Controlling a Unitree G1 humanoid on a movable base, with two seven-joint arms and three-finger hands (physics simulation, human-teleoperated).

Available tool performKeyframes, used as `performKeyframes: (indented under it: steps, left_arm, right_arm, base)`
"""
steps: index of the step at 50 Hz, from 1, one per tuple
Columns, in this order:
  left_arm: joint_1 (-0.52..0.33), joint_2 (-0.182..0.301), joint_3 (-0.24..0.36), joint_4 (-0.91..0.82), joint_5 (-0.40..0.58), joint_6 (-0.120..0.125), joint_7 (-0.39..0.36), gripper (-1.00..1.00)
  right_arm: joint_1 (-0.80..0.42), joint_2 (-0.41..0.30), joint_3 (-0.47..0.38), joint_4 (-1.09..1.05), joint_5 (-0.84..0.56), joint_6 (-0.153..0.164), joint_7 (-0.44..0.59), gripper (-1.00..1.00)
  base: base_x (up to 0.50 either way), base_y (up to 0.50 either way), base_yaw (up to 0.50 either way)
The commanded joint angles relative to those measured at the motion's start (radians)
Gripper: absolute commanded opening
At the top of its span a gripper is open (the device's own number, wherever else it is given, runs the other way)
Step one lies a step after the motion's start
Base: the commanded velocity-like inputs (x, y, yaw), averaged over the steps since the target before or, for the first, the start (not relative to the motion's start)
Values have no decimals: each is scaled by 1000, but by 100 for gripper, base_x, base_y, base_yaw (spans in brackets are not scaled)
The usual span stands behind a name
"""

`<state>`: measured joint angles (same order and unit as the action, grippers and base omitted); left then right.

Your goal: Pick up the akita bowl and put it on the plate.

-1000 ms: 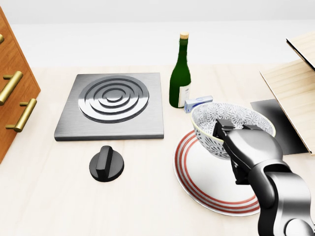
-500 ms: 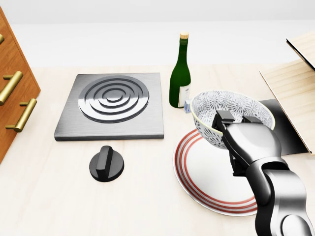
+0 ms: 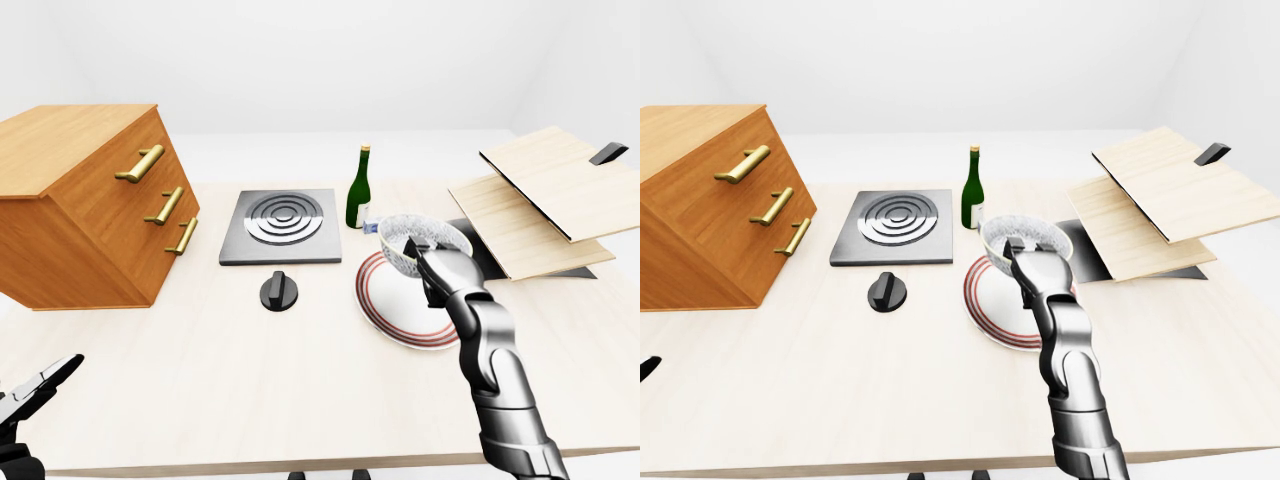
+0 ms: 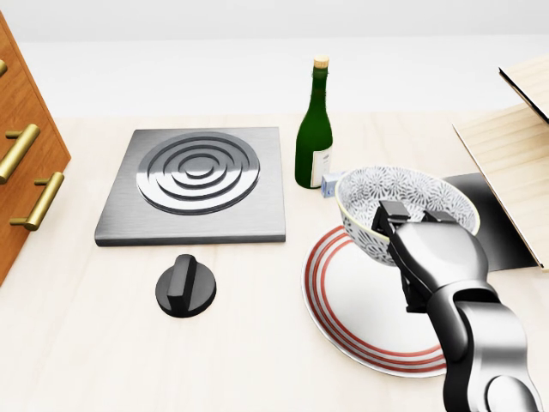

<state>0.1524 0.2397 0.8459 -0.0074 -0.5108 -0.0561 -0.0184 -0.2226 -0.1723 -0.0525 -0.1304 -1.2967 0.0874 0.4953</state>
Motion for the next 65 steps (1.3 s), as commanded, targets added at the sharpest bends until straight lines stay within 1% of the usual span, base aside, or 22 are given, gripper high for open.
performKeyframes:
  steps: [1, 5, 6, 11, 15, 19, 21, 26, 39, 44, 49, 53, 60, 65]
  left_arm:
    - [1, -2, 3, -5, 1, 5, -1, 100]
    - [-1, -1, 3, 0, 1, 1, -2, 100]
    - [-3, -1, 1, 7, 4, -4, -2, 100]
    - [-1, 0, 0, 4, 1, -2, -1, 100]
    - [-3, 1, -1, 11, 2, -8, -3, 100]
    - [-1, 2, -2, 7, 0, -6, -1, 100]
    - [0, 1, 0, 3, -1, -3, -2, 100]
    - [-3, 3, -2, 18, 0, -13, -5, 100]
    - [5, -4, 9, -23, -3, 18, 0, 100]
    - [3, -5, 10, -21, 0, 17, -1, 100]
    - [-1, -4, 7, -8, 2, 6, -3, 100]
    - [0, -3, 6, -10, 1, 8, 0, 100]
    - [-3, -1, 3, 1, 1, 0, -1, 100]
    - [-2, 0, 2, 0, 0, 2, 1, 100]
  right_arm:
    - [1, 0, -2, 26, -54, 0, -37, -100]
    - [0, -3, -2, 30, -54, 0, -37, -100]
    - [1, -3, -2, 31, -53, 0, -38, -100]
    - [7, 1, 3, 46, -54, 0, -51, -100]
    - [4, 4, 10, 59, -56, 0, -61, -100]
    - [3, 7, 15, 74, -55, 0, -72, -100]
    - [9, 11, 20, 96, -54, 0, -94, -100]
    - [19, 16, 30, 115, -52, 0, -113, -100]
    - [27, 18, 39, 157, -46, 0, -145, -100]
    - [34, 13, 35, 168, -38, 0, -159, -100]
    - [42, 10, 33, 169, -32, 0, -163, -100]
    - [38, 3, 27, 169, -30, 0, -158, -100]
    - [38, 1, 25, 174, -28, 0, -162, -100]
    - [39, 1, 26, 170, -29, 0, -158, -100]
  base:
    - [0, 0, 0]
    - [0, 0, 0]
    - [0, 0, 0]
    - [0, 0, 0]
    - [0, 0, 0]
    - [0, 0, 0]
    - [0, 0, 0]
    - [0, 0, 0]
    - [0, 0, 0]
    - [0, 0, 0]
    - [0, 0, 0]
    - [0, 0, 0]
    - [0, 0, 0]
    - [0, 0, 0]
